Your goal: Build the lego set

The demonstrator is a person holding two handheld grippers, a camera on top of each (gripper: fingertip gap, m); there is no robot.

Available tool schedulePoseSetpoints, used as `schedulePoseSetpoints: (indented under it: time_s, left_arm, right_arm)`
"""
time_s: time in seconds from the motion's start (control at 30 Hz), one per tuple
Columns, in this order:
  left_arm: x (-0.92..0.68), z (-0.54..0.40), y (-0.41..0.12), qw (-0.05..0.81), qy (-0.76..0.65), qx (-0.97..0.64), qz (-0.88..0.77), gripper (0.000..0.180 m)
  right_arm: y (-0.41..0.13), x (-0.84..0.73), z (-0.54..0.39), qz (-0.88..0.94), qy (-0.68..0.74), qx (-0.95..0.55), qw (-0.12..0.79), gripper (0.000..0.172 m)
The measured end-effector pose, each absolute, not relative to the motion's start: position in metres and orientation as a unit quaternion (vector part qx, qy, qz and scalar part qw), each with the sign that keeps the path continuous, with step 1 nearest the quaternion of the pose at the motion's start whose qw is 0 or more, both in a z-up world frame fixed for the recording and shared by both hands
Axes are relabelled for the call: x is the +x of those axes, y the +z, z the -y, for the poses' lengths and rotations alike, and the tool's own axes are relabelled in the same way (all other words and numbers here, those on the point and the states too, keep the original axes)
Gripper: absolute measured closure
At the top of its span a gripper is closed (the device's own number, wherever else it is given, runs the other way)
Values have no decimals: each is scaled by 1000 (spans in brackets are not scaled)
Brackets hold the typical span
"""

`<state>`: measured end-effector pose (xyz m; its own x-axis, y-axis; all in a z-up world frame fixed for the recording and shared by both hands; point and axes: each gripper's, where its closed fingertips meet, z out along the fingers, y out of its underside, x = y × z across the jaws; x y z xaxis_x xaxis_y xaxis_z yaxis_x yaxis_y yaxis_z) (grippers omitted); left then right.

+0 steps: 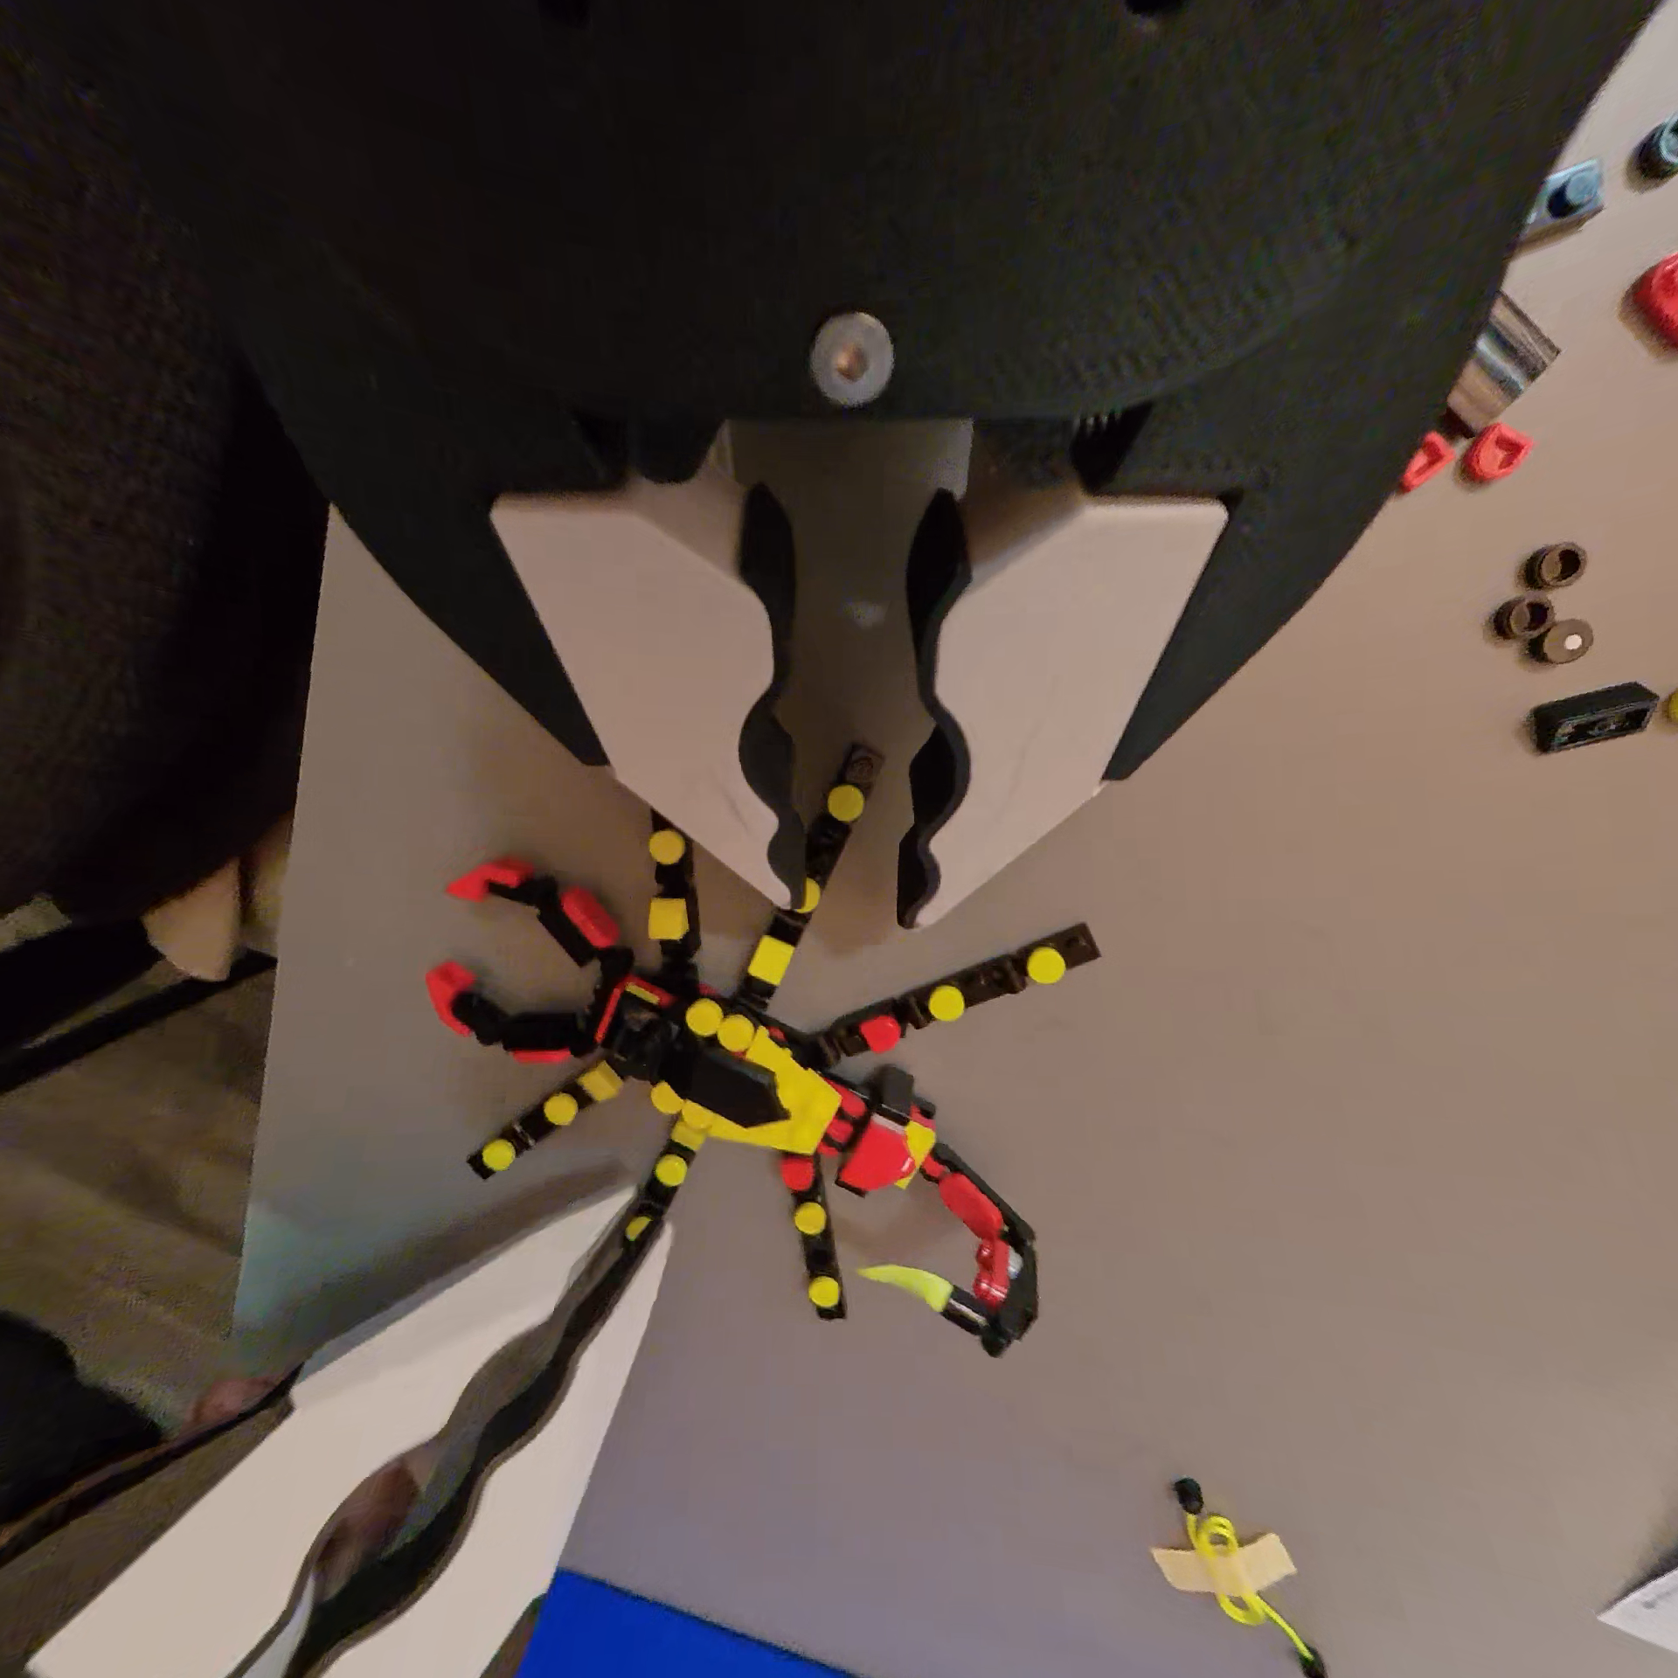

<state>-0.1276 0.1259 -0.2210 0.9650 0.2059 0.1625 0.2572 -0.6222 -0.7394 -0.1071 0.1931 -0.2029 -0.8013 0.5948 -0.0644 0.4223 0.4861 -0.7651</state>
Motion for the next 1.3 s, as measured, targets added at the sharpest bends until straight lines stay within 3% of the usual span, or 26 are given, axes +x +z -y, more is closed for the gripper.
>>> schedulePoseSetpoints:
  time_s: [0.2, 0.7, 0.9, 1.3]
  left_arm:
    - [-117, -129, -227, 411, -70, -901, 117, 160]
    - [-117, -119, -233, 392, -53, -909, 129, 169]
    - [-132, -96, -231, 393, -2, -903, 176, 163]
    - [-150, -28, -179, 469, 42, -818, 329, 158]
  right_arm:
    - [-226, -103, -191, 883, 363, -281, 96, 148]
    - [-231, -110, -176, 890, 358, -263, 100, 162]
    - [-231, -120, -157, 900, 358, -230, 94, 163]
    - [-221, -146, -144, 899, 380, -202, 85, 151]
